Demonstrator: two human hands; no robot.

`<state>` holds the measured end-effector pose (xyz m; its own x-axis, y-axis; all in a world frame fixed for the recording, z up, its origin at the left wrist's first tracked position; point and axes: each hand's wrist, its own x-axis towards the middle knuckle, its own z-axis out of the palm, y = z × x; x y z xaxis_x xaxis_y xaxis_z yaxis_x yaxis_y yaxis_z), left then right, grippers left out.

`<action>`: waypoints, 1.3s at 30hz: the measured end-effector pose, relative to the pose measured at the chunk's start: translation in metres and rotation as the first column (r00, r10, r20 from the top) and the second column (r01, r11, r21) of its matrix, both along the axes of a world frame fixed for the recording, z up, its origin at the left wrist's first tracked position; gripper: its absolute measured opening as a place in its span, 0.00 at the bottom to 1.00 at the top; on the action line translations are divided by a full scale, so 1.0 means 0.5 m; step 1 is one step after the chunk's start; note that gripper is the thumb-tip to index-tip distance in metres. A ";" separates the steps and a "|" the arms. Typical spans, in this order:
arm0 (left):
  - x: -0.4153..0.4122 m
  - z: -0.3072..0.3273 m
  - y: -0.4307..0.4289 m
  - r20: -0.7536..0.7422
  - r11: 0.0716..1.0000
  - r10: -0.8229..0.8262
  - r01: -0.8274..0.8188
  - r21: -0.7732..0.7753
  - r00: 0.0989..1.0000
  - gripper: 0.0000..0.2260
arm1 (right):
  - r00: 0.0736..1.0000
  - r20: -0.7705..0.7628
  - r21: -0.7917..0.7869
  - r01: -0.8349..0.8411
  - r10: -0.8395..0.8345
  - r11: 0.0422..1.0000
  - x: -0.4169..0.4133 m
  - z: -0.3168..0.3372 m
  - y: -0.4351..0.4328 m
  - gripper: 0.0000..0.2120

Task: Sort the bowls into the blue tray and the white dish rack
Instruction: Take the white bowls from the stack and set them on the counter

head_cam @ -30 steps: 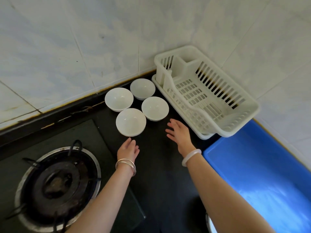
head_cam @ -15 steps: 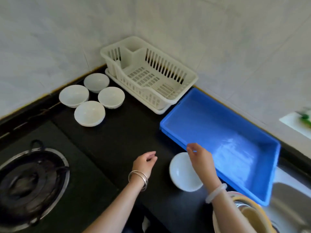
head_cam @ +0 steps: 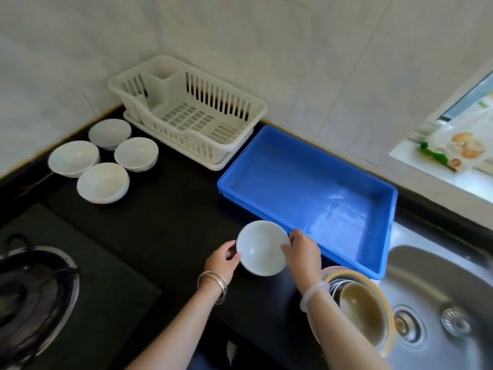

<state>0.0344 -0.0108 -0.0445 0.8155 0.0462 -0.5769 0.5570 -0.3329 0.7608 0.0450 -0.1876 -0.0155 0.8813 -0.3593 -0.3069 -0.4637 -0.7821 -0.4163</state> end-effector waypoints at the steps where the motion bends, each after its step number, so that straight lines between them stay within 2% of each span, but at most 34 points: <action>1: 0.000 -0.003 0.000 -0.010 1.000 0.009 -0.009 -0.020 1.000 0.19 | 1.000 0.001 -0.009 0.001 -0.001 1.000 0.002 0.002 0.000 0.04; 6: -0.003 -0.019 -0.001 -0.062 0.980 0.096 -0.106 -0.171 0.993 0.19 | 0.999 0.041 -0.028 0.001 0.000 1.000 0.008 0.014 -0.006 0.04; 10: 0.004 -0.017 -0.003 -0.094 0.957 0.131 -0.151 -0.249 0.987 0.19 | 0.998 0.065 0.031 0.025 -0.027 0.999 0.005 0.024 -0.013 0.02; 14: 0.005 -0.010 -0.009 -0.239 0.856 0.204 -0.292 -0.428 0.949 0.16 | 0.987 0.102 0.136 0.106 -0.120 0.985 0.002 0.041 -0.033 0.06; 17: 0.004 -0.010 -0.016 -0.300 0.793 0.228 -0.355 -0.495 0.926 0.14 | 0.973 0.116 0.256 0.164 -0.198 0.953 -0.001 0.054 -0.049 0.06; 24: 0.004 -0.006 0.006 -0.266 0.762 0.343 -0.433 -0.482 0.901 0.14 | 0.956 0.143 0.376 0.187 -0.257 0.907 0.009 0.067 -0.047 0.06; 30: 0.010 0.012 0.097 -0.234 0.711 0.507 -0.556 -0.431 0.830 0.19 | 0.957 0.124 0.517 0.163 -0.263 0.840 0.055 0.076 0.008 0.05; 35: 0.017 0.027 0.193 -0.223 0.610 0.645 -0.668 -0.425 0.731 0.20 | 0.977 0.093 0.592 0.102 -0.193 0.799 0.116 0.071 0.096 0.06; 39: 0.025 0.030 0.266 -0.226 0.494 0.753 -0.757 -0.427 0.618 0.19 | 0.985 0.050 0.649 0.093 -0.164 0.755 0.172 0.060 0.179 0.11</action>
